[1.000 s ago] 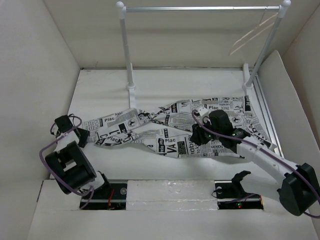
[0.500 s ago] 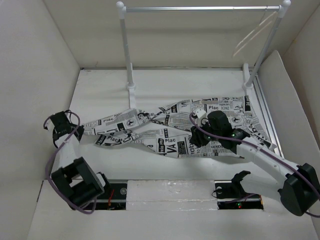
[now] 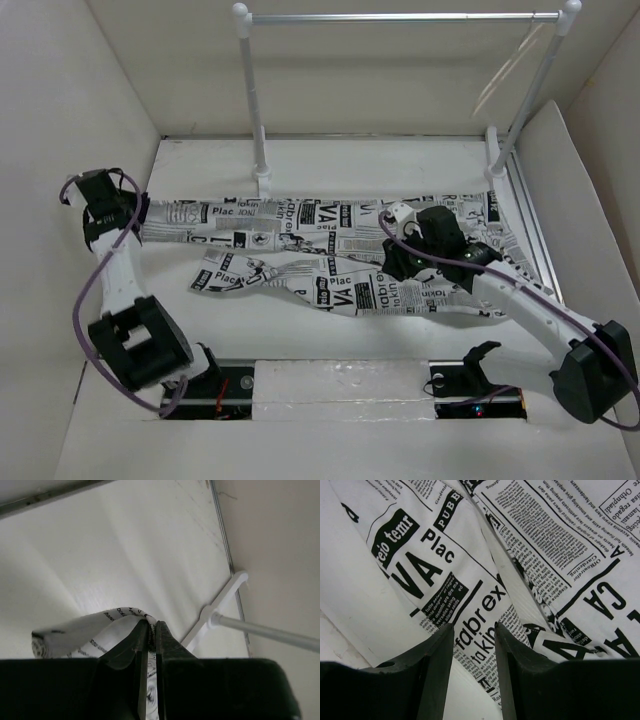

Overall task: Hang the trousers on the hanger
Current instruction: Flatten out the trousers at the center of the board.

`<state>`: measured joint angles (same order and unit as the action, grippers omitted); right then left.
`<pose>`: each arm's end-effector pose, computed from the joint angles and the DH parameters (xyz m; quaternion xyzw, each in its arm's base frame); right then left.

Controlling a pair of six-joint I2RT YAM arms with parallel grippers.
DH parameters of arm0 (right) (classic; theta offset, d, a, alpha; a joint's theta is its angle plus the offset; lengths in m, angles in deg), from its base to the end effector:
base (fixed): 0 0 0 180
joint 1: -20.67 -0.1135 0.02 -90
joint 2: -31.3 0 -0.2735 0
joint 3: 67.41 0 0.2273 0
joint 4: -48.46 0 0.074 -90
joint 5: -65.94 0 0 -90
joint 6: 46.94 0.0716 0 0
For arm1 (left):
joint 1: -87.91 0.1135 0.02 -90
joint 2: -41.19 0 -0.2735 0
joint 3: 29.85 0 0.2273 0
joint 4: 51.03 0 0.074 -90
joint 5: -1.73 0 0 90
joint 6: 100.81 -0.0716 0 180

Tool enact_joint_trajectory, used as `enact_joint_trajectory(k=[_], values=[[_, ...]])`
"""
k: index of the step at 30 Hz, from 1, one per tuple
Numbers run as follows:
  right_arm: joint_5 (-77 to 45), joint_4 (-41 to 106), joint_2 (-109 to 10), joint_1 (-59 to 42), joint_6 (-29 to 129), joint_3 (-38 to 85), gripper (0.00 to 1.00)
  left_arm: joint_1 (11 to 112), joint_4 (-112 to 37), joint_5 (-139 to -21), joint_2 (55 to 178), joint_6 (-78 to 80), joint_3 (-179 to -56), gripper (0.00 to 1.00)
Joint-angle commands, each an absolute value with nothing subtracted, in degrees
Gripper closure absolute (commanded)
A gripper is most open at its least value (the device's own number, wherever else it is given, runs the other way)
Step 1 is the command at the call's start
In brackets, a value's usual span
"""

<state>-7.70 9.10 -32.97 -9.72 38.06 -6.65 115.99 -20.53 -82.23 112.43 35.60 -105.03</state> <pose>0.1905 0.1351 0.2489 -0.3300 0.8471 0.2142 0.3574 0.2582 0.1292 0.3232 -0.4921 0.6930 -0.1279 0.5112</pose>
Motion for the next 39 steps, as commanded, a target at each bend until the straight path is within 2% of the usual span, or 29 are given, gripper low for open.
enact_joint_trajectory(k=[1, 4, 5, 6, 7, 9, 11, 13, 14, 16, 17, 20, 22, 23, 25, 26, 27, 34, 39], values=[[-7.4, 9.0, -34.2, -9.6, 37.0, -2.8, 0.56, 115.7, -28.2, -81.8, 122.6, 39.9, -110.2, 1.00], [-7.9, 8.6, -35.1, -10.1, 37.9, -1.8, 0.55, 113.3, -31.1, -82.2, 133.3, 40.1, -116.1, 0.99], [-8.0, 8.5, -35.2, -11.0, 38.5, -1.7, 0.54, 111.7, -31.2, -82.6, 138.5, 38.9, -120.9, 0.71], [-8.0, 8.5, -35.3, -11.7, 38.7, -1.7, 0.53, 111.1, -28.2, -82.7, 140.9, 37.8, -123.8, 0.57], [-8.2, 8.4, -35.3, -13.2, 39.4, -1.7, 0.51, 110.6, -26.3, -82.4, 144.4, 35.4, -129.5, 0.39], [-8.9, 8.5, -35.1, -15.1, 40.2, -1.7, 0.48, 110.0, -22.4, -81.7, 145.3, 32.7, -132.9, 0.30], [-9.6, 9.3, -34.2, -17.6, 41.6, -2.2, 0.48, 110.0, -21.7, -82.3, 141.3, 30.1, -131.5, 0.29], [-10.3, 9.9, -33.7, -18.8, 42.3, -2.6, 0.48, 109.4, -20.5, -83.7, 136.8, 28.7, -127.6, 0.34], [-10.4, 10.6, -33.4, -19.5, 42.5, -2.9, 0.66, 108.9, -20.3, -84.0, 131.2, 27.3, -121.8, 0.38], [-10.7, 11.1, -32.5, -19.5, 42.7, -3.5, 0.93, 107.6, -19.7, -84.1, 125.2, 26.5, -114.1, 0.42], [-11.0, 11.1, -32.2, -19.5, 42.4, -3.7, 1.00, 107.6, -19.5, -84.0, 119.4, 26.2, -106.4, 0.43], [-13.9, 9.8, -30.8, -19.5, 40.9, -3.5, 1.00, 103.3, -15.4, -84.3, 109.2, 28.9, -92.9, 0.41], [-14.0, 8.9, -29.5, -17.7, 39.9, -3.1, 1.00, 101.0, -12.1, -85.9, 104.2, 31.9, -87.7, 0.35], [-13.5, 7.9, -29.1, -16.9, 39.1, -2.7, 0.89, 100.5, -10.7, -86.1, 100.0, 33.3, -83.4, 0.32], [-11.5, 7.6, -27.6, -14.7, 38.4, -2.5, 0.79, 100.0, -9.0, -86.1, 96.4, 37.4, -80.0, 0.27], [-10.6, 7.8, -27.1, -14.7, 38.1, -2.8, 0.70, 100.0, -9.3, -85.4, 94.6, 38.4, -77.8, 0.24], [-9.3, 7.8, -26.6, -13.9, 38.1, -2.9, 0.67, 100.0, -9.6, -84.8, 94.5, 40.5, -77.1, 0.23], [-7.7, 4.8, -23.4, -13.3, 37.0, -3.2, 0.63, 100.6, -11.4, -87.6, 93.7, 47.4, -72.0, 0.27], [-8.5, 2.7, -19.5, -13.3, 37.2, -3.8, 0.63, 102.5, -17.4, -91.2, 97.6, 50.0, -67.9, 0.41]])
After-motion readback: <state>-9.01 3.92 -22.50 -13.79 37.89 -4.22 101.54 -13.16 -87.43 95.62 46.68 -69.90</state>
